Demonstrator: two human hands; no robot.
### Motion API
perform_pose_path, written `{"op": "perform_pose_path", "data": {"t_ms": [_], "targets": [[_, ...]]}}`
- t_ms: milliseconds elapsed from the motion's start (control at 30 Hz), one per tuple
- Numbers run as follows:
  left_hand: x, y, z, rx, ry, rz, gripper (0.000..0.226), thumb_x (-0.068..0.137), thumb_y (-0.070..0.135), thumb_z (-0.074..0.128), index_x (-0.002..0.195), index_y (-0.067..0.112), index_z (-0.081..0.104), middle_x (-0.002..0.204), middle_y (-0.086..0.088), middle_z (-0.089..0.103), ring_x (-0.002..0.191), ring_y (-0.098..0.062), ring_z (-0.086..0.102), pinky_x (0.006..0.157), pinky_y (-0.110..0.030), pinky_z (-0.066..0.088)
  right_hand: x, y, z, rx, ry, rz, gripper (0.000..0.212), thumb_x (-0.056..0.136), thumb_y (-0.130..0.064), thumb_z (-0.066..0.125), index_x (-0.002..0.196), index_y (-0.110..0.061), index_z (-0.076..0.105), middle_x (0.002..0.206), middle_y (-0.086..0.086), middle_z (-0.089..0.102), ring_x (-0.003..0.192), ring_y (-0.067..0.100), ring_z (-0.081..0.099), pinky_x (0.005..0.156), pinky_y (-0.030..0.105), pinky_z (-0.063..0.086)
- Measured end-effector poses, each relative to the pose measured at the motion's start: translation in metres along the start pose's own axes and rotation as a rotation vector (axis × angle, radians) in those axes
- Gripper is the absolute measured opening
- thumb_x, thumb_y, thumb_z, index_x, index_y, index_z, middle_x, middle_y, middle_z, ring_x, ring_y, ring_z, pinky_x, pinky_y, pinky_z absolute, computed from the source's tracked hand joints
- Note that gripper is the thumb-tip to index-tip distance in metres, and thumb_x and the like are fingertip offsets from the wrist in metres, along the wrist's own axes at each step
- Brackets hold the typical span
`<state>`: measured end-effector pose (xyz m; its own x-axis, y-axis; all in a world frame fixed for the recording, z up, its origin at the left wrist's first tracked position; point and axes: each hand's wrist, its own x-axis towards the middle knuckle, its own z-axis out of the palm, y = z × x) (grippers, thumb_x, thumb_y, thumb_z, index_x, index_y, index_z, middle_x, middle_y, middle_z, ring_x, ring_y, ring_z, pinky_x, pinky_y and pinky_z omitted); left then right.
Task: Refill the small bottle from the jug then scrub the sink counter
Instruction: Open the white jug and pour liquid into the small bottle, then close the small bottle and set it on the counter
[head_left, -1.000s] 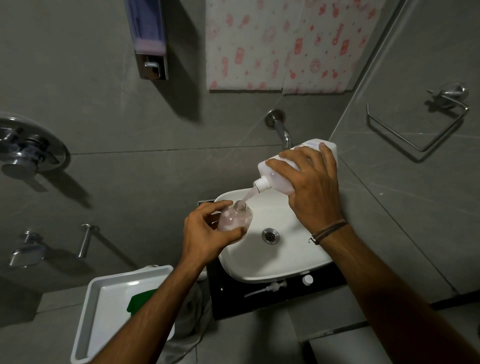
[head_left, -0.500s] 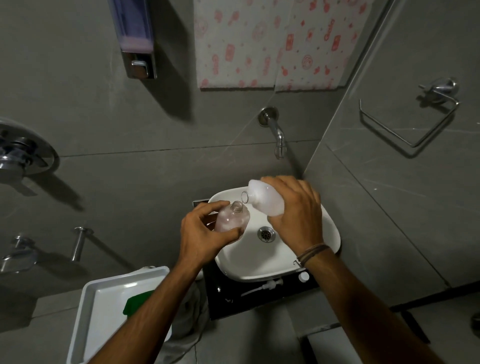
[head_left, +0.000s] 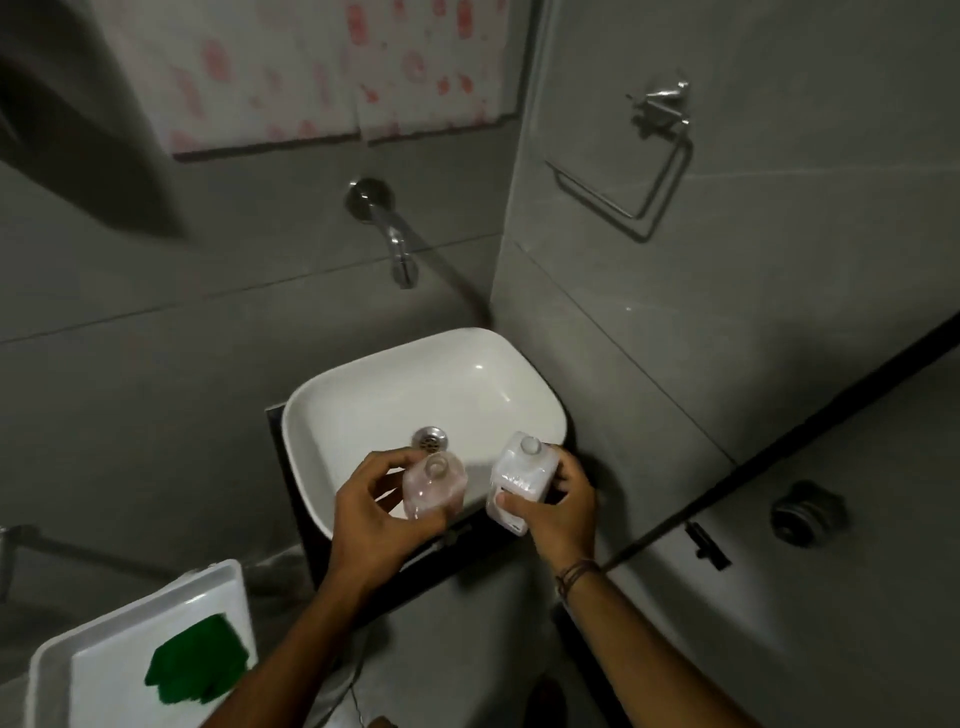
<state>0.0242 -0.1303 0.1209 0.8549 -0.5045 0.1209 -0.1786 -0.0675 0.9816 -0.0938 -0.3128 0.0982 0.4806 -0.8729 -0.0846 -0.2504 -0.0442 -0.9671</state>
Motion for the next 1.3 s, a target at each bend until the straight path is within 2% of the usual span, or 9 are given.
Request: {"op": "perform_pose_path", "data": {"t_ms": [200, 333, 533, 700, 800, 933, 1033, 1167, 1300], "targets": [[-0.02, -0.015, 0.055, 0.02, -0.041, -0.016, 0.061, 0.059, -0.001, 0.1, 0.111, 0.017, 0.072, 0.109, -0.002, 0.078, 0.096, -0.017, 0.079, 0.075, -0.022, 0.063, 0.033, 0.049, -0.05, 0.048, 0.245, 0.163, 0.078, 0.055, -0.001, 0.095, 0.124, -0.019, 0.064, 0.121, 0.006, 0.07, 0.104, 0.027, 0.069, 0.079, 0.036, 0.06], [-0.027, -0.015, 0.076, 0.021, -0.037, -0.016, 0.064, 0.056, 0.0, 0.102, 0.11, 0.015, 0.072, 0.109, -0.003, 0.078, 0.095, -0.019, 0.079, 0.078, -0.029, 0.065, 0.06, 0.065, -0.062, 0.002, 0.289, 0.233, 0.079, 0.057, -0.012, 0.094, 0.127, -0.025, 0.059, 0.124, 0.002, 0.068, 0.109, 0.028, 0.068, 0.082, 0.037, 0.059], [-0.034, -0.004, 0.099, 0.023, -0.01, -0.014, 0.059, 0.055, 0.013, 0.098, 0.109, 0.018, 0.073, 0.109, -0.005, 0.077, 0.099, -0.022, 0.078, 0.08, -0.041, 0.065, 0.092, 0.07, -0.048, 0.019, 0.34, 0.314, 0.076, 0.062, -0.008, 0.093, 0.128, -0.02, 0.056, 0.126, 0.007, 0.068, 0.11, 0.033, 0.068, 0.091, 0.047, 0.06], [-0.037, -0.002, 0.105, 0.05, 0.036, -0.008, 0.061, 0.054, 0.005, 0.098, 0.108, 0.019, 0.074, 0.109, -0.002, 0.076, 0.098, -0.019, 0.078, 0.08, -0.03, 0.065, 0.105, 0.066, -0.033, 0.06, 0.377, 0.399, 0.068, 0.07, -0.013, 0.089, 0.128, -0.021, 0.054, 0.126, 0.011, 0.067, 0.111, 0.038, 0.067, 0.083, 0.035, 0.052], [-0.039, -0.004, 0.104, 0.075, 0.064, -0.006, 0.065, 0.055, -0.009, 0.099, 0.108, 0.02, 0.074, 0.109, -0.004, 0.076, 0.099, -0.02, 0.077, 0.082, -0.03, 0.065, 0.108, 0.068, -0.027, 0.074, 0.404, 0.401, 0.073, 0.07, -0.01, 0.09, 0.132, -0.02, 0.054, 0.13, 0.013, 0.066, 0.113, 0.039, 0.066, 0.085, 0.037, 0.054], [-0.044, -0.002, 0.096, 0.093, 0.099, -0.005, 0.065, 0.054, -0.005, 0.099, 0.109, 0.02, 0.074, 0.11, -0.005, 0.075, 0.1, -0.021, 0.077, 0.082, -0.03, 0.065, 0.102, 0.081, -0.027, 0.122, 0.373, 0.426, 0.087, 0.068, 0.007, 0.085, 0.142, -0.019, 0.049, 0.134, 0.016, 0.064, 0.113, 0.04, 0.067, 0.092, 0.048, 0.059], [-0.049, -0.001, 0.082, 0.087, 0.121, -0.023, 0.066, 0.054, -0.011, 0.099, 0.109, 0.016, 0.074, 0.11, -0.005, 0.075, 0.099, -0.023, 0.077, 0.082, -0.033, 0.066, 0.091, 0.089, -0.027, 0.224, 0.355, 0.454, 0.091, 0.071, 0.018, 0.078, 0.148, -0.014, 0.042, 0.137, 0.021, 0.061, 0.107, 0.031, 0.067, 0.091, 0.039, 0.055], [-0.059, -0.004, 0.055, 0.097, 0.182, -0.016, 0.066, 0.049, -0.007, 0.1, 0.107, 0.012, 0.074, 0.106, -0.004, 0.076, 0.097, -0.012, 0.076, 0.081, -0.018, 0.06, 0.059, 0.101, -0.019, 0.058, 0.263, 0.442, 0.079, 0.072, 0.016, 0.079, 0.142, -0.004, 0.049, 0.138, 0.02, 0.058, 0.114, 0.031, 0.063, 0.091, 0.035, 0.05], [-0.076, -0.012, 0.017, 0.144, 0.223, -0.04, 0.065, 0.054, -0.018, 0.096, 0.107, 0.012, 0.074, 0.106, -0.009, 0.074, 0.097, -0.005, 0.074, 0.084, -0.009, 0.056, 0.016, 0.108, 0.014, -0.057, 0.039, 0.477, 0.053, 0.074, 0.014, 0.076, 0.123, -0.001, 0.062, 0.117, 0.019, 0.067, 0.101, 0.032, 0.066, 0.087, 0.039, 0.055]]}}
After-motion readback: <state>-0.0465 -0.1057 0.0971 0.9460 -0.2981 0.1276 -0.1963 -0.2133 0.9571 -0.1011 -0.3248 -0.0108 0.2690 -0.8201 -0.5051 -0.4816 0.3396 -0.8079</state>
